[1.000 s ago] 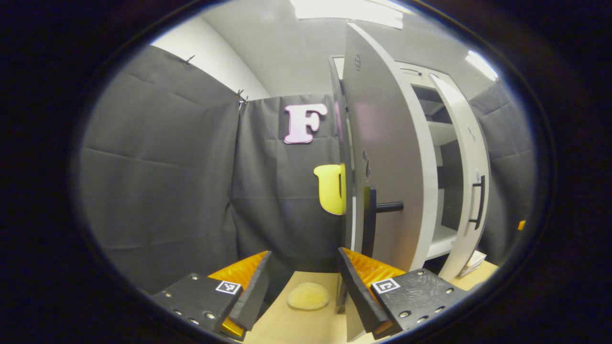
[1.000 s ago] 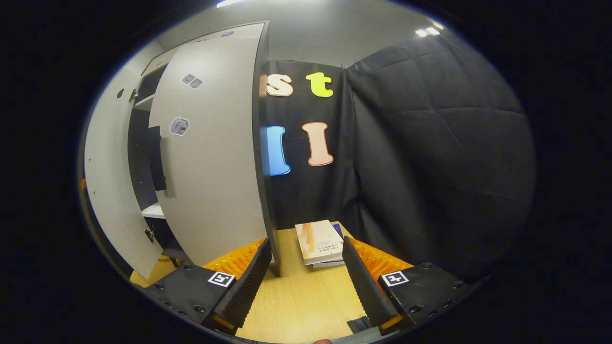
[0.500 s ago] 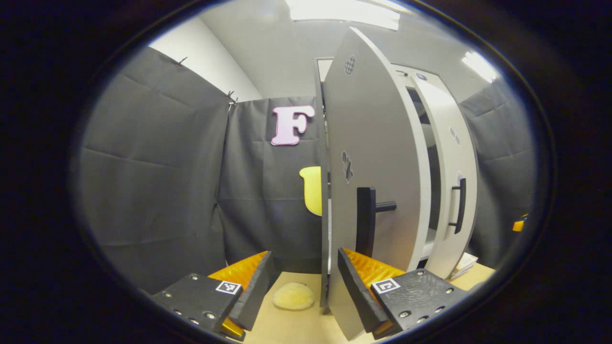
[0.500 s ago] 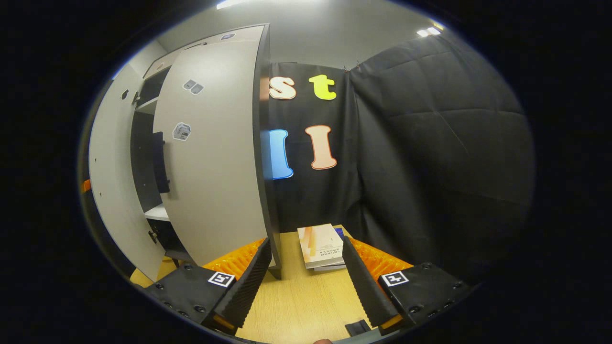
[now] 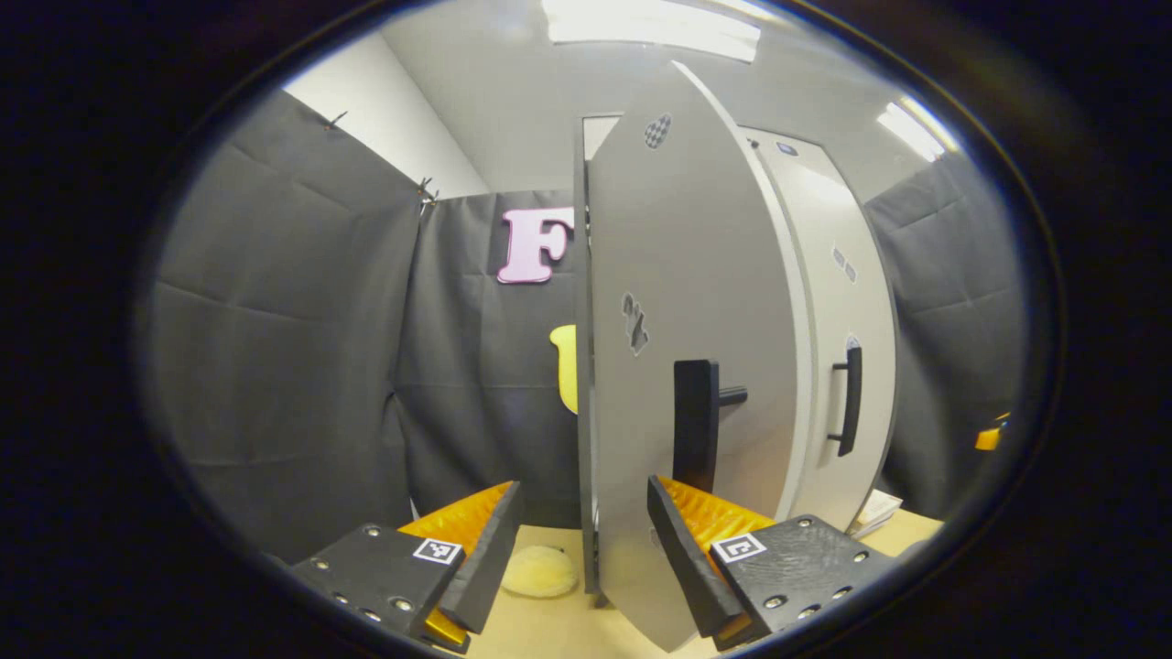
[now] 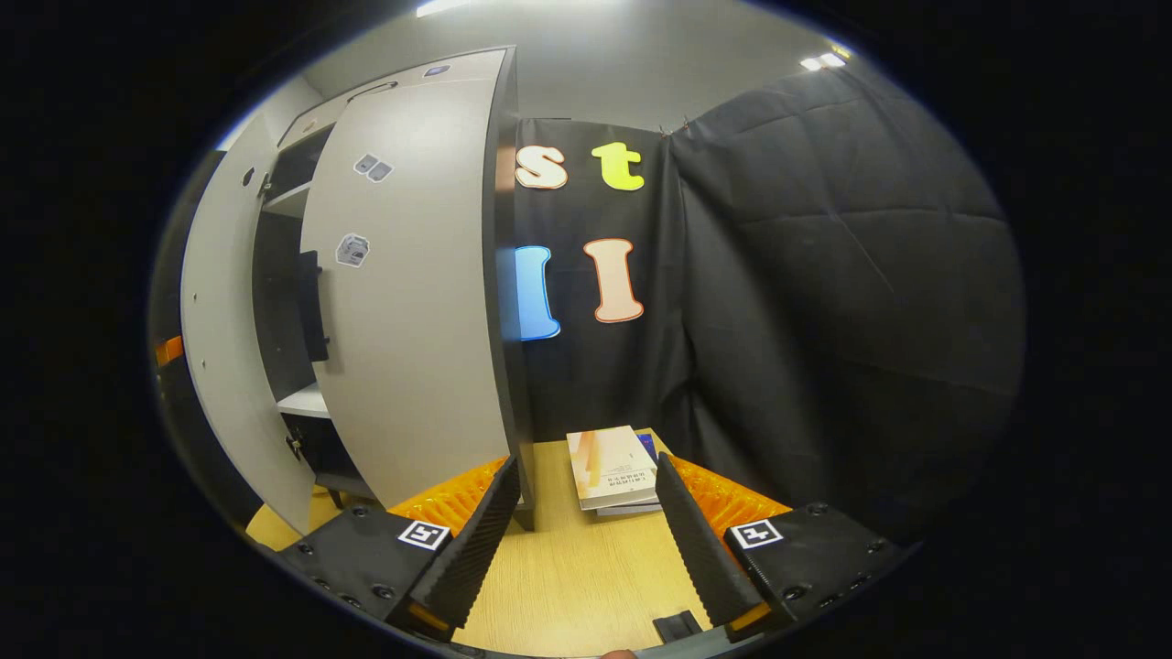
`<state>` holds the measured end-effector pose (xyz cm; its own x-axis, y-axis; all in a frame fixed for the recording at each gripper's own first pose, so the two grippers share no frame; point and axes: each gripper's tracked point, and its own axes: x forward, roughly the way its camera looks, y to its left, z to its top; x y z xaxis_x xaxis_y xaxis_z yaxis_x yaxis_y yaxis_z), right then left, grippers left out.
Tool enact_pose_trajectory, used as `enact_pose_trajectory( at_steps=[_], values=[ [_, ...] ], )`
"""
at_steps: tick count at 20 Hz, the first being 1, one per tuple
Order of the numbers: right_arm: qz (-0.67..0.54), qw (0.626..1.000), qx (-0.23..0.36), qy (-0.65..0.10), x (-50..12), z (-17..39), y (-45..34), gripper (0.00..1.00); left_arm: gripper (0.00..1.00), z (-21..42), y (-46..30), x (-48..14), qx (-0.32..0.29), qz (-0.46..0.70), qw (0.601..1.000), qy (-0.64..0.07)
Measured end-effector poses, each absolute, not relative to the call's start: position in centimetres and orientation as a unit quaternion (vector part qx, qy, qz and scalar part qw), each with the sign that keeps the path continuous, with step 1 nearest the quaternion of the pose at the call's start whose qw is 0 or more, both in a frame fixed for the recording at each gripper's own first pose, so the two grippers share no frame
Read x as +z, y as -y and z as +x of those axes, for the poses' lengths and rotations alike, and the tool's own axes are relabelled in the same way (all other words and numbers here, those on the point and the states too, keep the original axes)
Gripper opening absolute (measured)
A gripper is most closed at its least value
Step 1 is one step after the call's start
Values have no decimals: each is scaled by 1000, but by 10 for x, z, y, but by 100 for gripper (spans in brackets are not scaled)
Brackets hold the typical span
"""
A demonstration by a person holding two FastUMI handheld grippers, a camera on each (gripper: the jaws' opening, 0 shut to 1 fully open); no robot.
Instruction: Grasp the bottle in the cabinet with the left hand and place it on the coaster, then close the right door with the right hand and the left door with the left hand.
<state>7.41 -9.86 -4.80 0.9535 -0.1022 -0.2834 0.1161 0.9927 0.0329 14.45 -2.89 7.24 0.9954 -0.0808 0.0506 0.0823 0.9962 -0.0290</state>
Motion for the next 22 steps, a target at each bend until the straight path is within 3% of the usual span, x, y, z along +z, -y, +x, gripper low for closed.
enact_pose_trajectory(
  at_steps=[14, 22],
  values=[
    [29, 985, -90, -141, -45, 49, 129, 95, 84, 173, 125, 70, -104, -24, 994, 34],
    [27, 985, -90, -145, -48, 35, 130, 92, 84, 197, 152, 67, -107, -33, 993, 38]
  ],
)
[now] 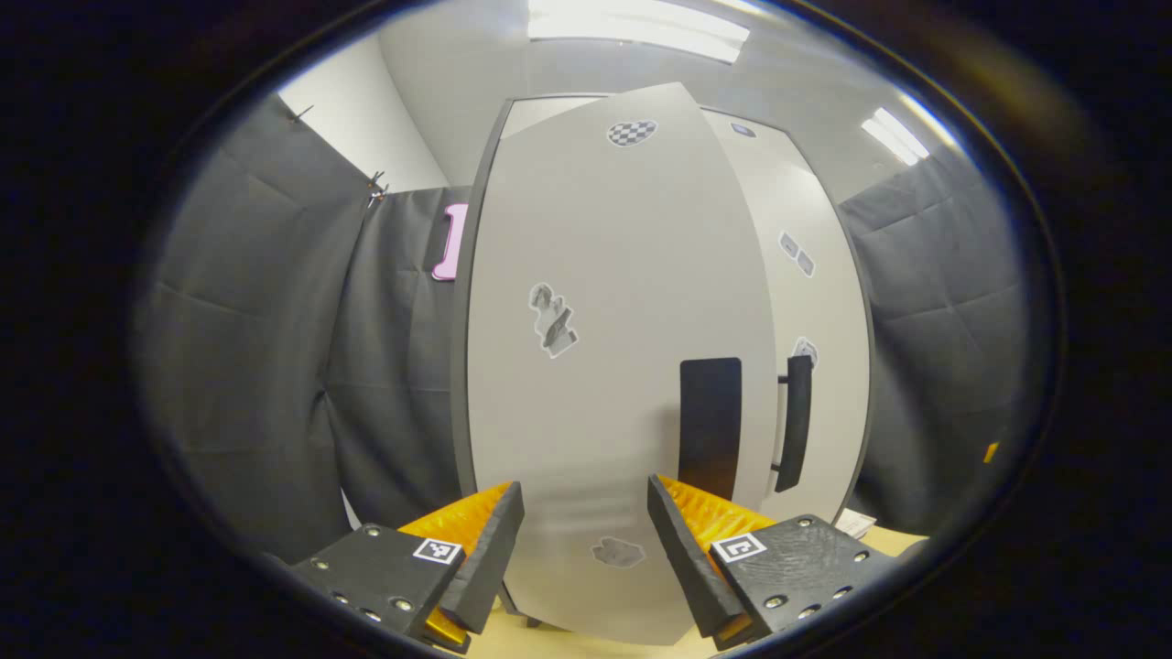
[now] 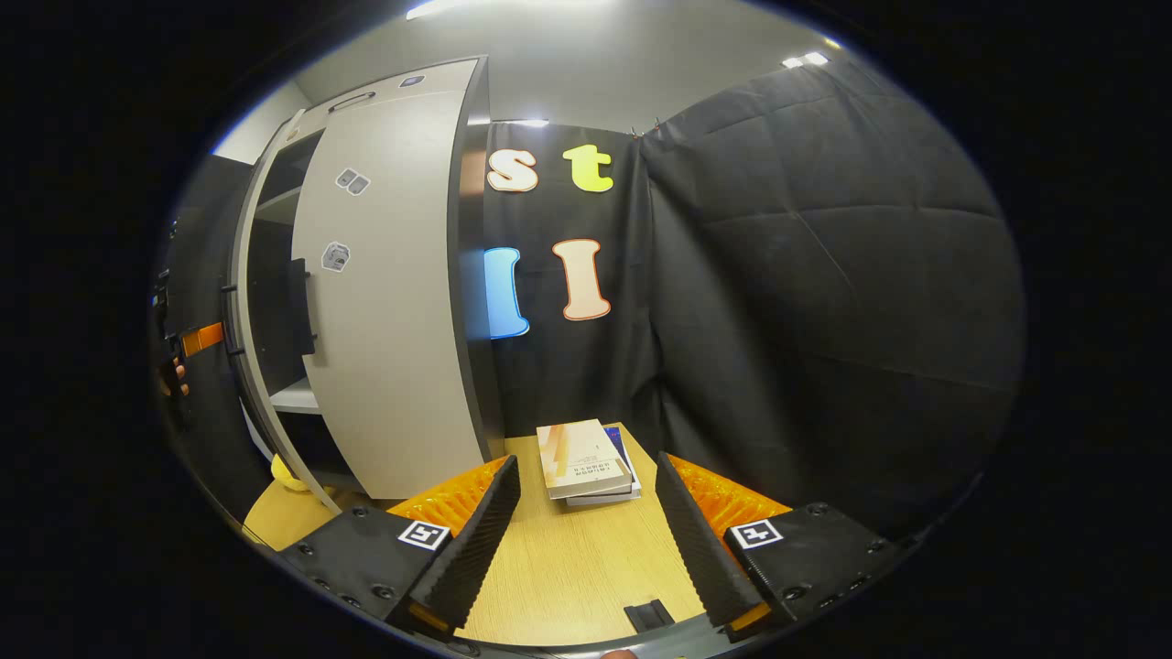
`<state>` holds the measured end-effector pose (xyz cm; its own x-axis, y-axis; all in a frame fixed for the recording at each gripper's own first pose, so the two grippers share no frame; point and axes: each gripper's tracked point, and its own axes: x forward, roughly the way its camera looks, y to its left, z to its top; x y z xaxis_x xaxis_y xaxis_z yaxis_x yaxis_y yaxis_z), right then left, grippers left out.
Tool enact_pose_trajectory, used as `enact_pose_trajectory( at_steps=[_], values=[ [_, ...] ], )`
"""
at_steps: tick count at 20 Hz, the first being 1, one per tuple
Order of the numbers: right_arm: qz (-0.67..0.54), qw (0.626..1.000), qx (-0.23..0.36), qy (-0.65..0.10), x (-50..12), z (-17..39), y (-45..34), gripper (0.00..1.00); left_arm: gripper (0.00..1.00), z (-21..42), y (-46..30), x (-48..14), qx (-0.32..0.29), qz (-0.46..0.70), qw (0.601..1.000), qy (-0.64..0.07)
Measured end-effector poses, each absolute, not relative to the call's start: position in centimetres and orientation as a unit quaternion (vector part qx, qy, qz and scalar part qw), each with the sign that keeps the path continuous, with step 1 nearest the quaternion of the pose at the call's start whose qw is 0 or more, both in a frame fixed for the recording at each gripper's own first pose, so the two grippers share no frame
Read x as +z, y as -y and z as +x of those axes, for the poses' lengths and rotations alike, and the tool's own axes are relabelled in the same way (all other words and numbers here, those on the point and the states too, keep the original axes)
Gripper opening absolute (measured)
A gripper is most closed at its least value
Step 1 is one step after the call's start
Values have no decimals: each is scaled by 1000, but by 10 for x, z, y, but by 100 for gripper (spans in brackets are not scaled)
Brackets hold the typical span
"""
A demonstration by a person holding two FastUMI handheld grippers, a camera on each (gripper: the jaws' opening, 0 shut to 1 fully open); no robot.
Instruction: Grasp the bottle in the cabinet with the left hand and place it on the coaster, then close the right door with the right hand and the left door with the left hand.
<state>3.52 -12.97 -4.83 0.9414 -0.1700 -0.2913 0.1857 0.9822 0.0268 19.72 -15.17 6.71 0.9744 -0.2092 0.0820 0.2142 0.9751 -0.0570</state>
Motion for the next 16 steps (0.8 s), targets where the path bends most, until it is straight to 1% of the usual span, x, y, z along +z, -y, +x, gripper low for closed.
enact_pose_trajectory(
  at_steps=[1, 3, 7, 13, 14, 15, 16],
  values=[
    [26, 985, -88, -145, -47, 35, 128, 92, 82, 198, 151, 68, -104, -36, 993, 38],
    [23, 986, -82, -142, -45, 37, 125, 92, 82, 203, 147, 69, -98, -37, 994, 38],
    [18, 990, -61, -128, -34, 37, 120, 92, 83, 188, 136, 72, -82, -30, 995, 40],
    [16, 995, -9, -103, -19, 40, 105, 92, 84, 133, 113, 68, -48, 0, 998, 39],
    [16, 995, 2, -100, -18, 40, 101, 95, 84, 121, 108, 68, -41, 4, 998, 40],
    [16, 995, 12, -97, -17, 41, 97, 95, 84, 110, 104, 71, -34, 6, 999, 41],
    [16, 995, 21, -95, -15, 40, 93, 92, 84, 99, 101, 71, -29, 6, 999, 42]
  ],
)
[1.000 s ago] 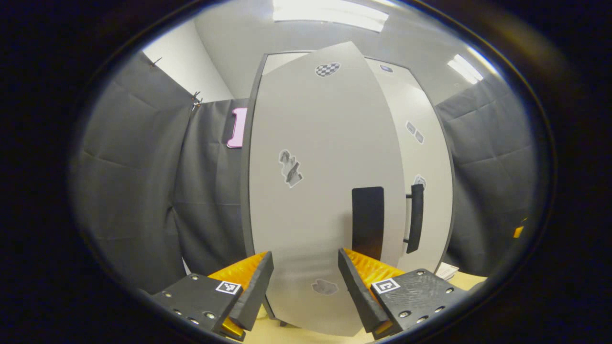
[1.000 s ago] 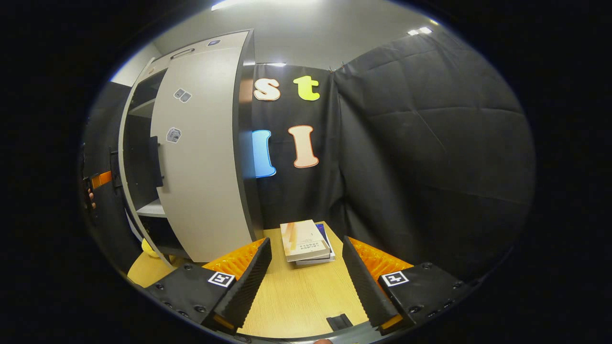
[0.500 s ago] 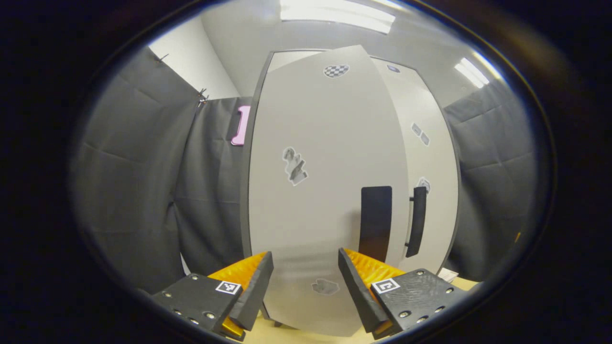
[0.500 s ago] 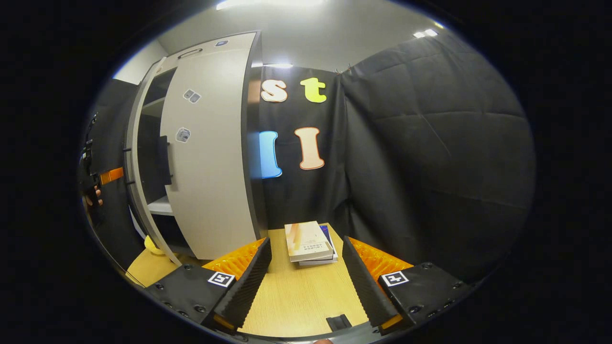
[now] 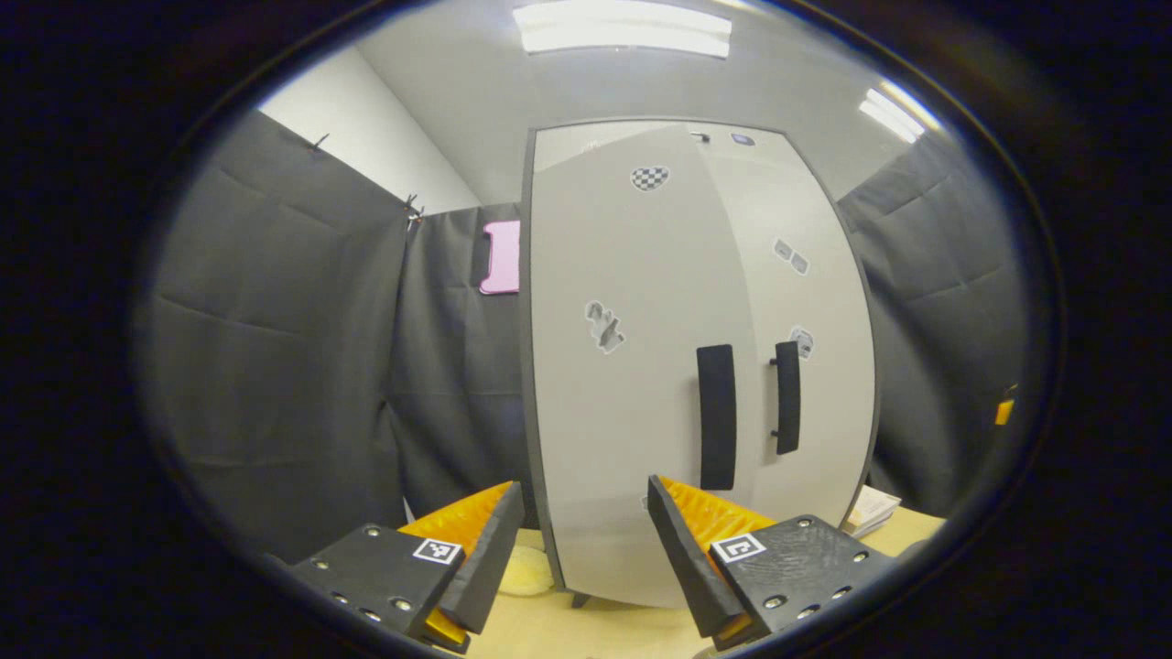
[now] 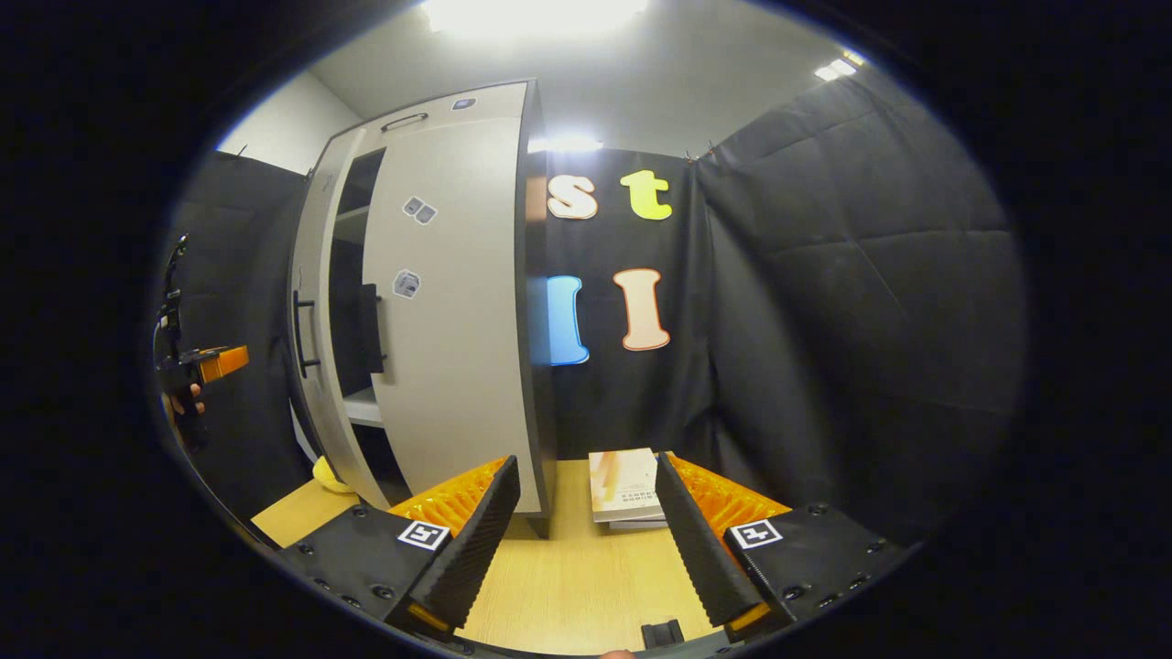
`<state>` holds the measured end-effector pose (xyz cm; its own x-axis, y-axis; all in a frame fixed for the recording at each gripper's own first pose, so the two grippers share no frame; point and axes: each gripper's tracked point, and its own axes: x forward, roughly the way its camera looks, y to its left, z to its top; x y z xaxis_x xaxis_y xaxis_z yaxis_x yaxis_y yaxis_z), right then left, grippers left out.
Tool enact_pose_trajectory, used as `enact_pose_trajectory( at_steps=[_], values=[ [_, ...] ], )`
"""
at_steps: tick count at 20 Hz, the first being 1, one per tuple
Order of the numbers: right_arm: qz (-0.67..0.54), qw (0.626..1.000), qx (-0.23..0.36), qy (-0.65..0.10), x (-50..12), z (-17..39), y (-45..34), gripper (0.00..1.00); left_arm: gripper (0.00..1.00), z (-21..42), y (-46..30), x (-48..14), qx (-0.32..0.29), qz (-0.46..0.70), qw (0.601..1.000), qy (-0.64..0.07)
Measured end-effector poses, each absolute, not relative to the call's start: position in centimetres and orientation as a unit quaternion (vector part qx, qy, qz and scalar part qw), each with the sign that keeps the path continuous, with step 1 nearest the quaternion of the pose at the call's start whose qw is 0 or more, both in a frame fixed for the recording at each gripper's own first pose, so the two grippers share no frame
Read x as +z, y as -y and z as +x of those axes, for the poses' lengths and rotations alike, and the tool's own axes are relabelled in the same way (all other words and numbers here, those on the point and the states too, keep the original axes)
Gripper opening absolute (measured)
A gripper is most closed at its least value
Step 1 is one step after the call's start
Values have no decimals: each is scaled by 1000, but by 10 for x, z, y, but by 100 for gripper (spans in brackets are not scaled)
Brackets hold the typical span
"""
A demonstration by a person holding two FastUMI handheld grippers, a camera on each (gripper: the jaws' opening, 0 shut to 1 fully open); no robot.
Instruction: Grasp the bottle in the cabinet with the left hand and place it on the coaster, then close the right door with the right hand and the left door with the left hand.
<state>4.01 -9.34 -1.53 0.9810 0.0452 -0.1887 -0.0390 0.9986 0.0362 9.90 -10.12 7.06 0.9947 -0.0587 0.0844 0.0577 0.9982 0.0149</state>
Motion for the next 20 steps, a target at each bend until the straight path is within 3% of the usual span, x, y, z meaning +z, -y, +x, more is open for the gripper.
enact_pose_trajectory(
  at_steps=[6, 20],
  values=[
    [15, 995, 52, -79, 0, 30, 70, 95, 83, 47, 69, 74, -5, 7, 999, 43],
    [17, 997, 52, -48, 36, -9, 32, 95, 83, -30, 1, 58, 11, 22, 999, 33]
  ],
)
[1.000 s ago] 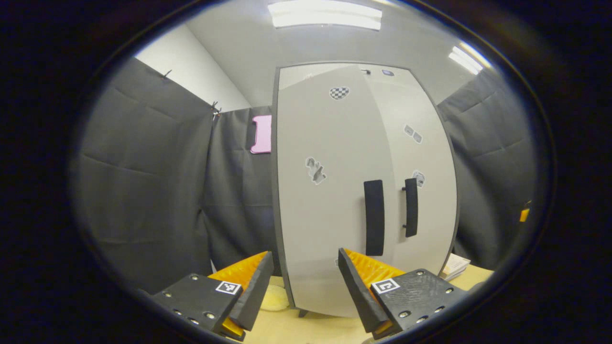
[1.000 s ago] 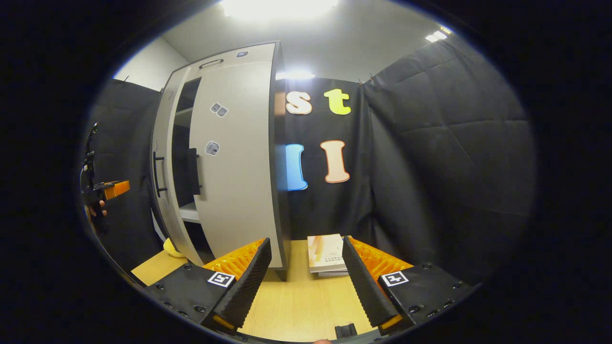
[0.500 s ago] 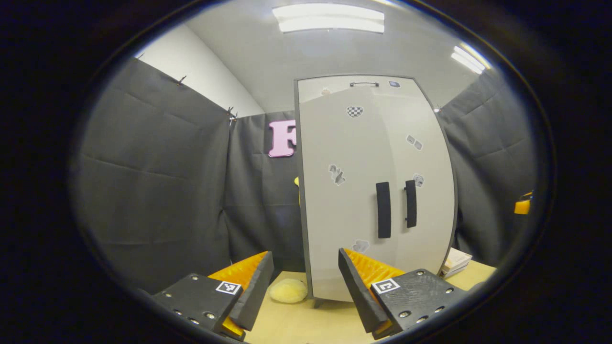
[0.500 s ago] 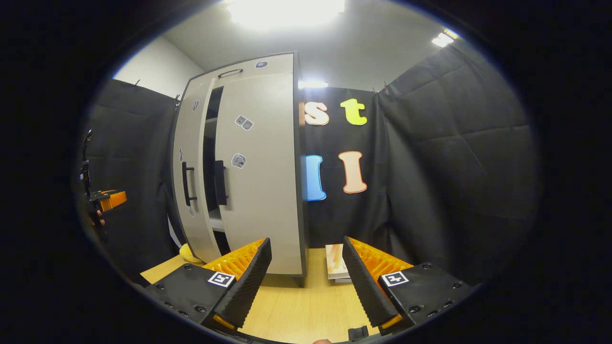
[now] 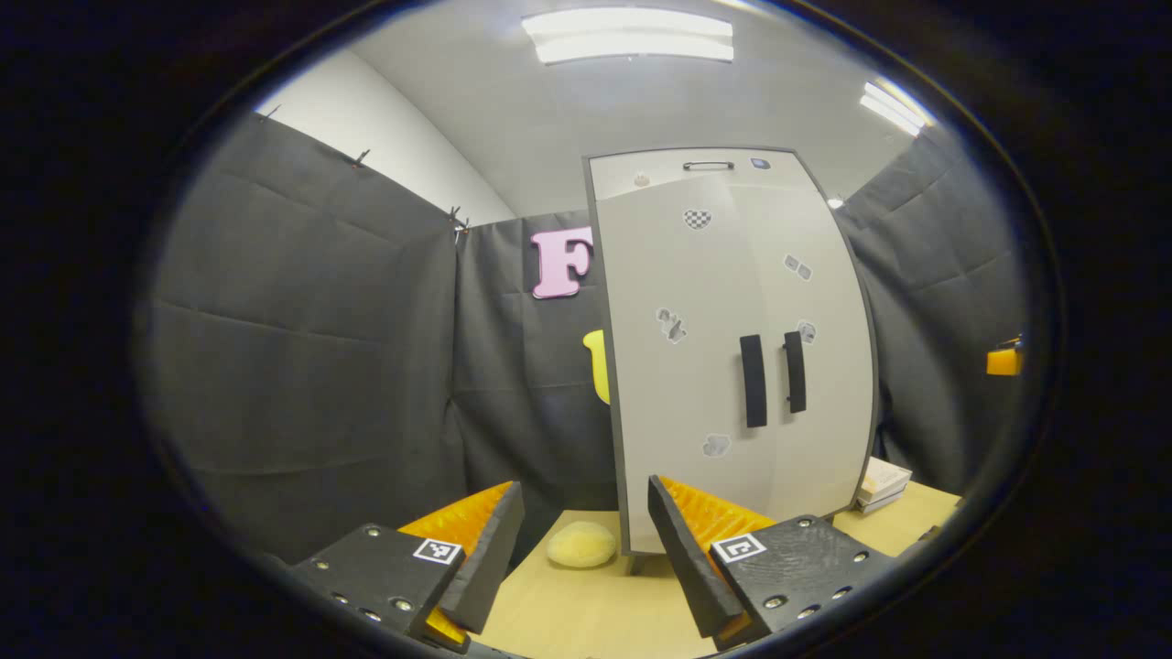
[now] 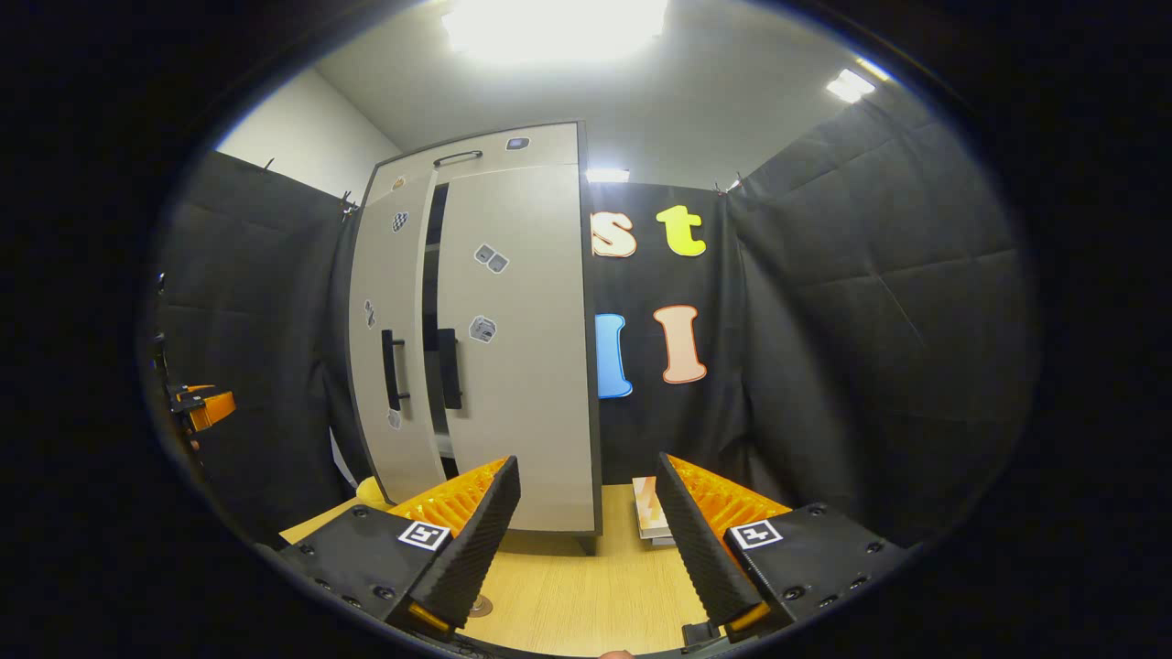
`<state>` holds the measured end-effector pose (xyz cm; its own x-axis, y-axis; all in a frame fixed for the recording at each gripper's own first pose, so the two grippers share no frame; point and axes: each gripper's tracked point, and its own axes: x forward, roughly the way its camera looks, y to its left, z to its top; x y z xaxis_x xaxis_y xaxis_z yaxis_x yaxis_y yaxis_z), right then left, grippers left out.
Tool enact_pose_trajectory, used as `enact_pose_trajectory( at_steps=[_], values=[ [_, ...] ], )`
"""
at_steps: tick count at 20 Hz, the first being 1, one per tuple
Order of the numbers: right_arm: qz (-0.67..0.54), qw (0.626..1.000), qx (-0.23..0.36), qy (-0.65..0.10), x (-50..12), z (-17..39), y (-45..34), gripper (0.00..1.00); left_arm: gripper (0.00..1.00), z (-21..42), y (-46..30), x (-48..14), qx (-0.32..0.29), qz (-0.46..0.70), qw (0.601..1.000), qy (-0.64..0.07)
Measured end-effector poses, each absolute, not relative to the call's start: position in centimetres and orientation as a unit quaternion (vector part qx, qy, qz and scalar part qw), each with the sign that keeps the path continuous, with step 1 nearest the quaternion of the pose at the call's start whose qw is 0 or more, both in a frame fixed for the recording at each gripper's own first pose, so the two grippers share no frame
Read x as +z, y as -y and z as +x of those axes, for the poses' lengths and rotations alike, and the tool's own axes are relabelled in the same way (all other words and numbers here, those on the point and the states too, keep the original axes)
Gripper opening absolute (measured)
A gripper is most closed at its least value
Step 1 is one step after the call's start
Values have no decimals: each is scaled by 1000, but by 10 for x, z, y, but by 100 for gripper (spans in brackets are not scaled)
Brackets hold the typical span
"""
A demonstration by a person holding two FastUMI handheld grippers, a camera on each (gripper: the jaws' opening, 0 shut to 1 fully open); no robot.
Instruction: Grasp the bottle in the cabinet with the left hand and place it on the coaster, then close the right door with the right hand and the left door with the left hand.
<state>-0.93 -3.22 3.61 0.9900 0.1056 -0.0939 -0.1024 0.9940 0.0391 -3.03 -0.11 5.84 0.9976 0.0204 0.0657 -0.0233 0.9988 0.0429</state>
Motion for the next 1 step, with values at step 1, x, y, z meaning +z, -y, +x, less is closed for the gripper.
enact_pose_trajectory(
  at_steps=[1],
  values=[
    [15, 997, 52, -47, 37, -11, 31, 95, 83, -33, -3, 56, 13, 22, 999, 31]
  ],
)
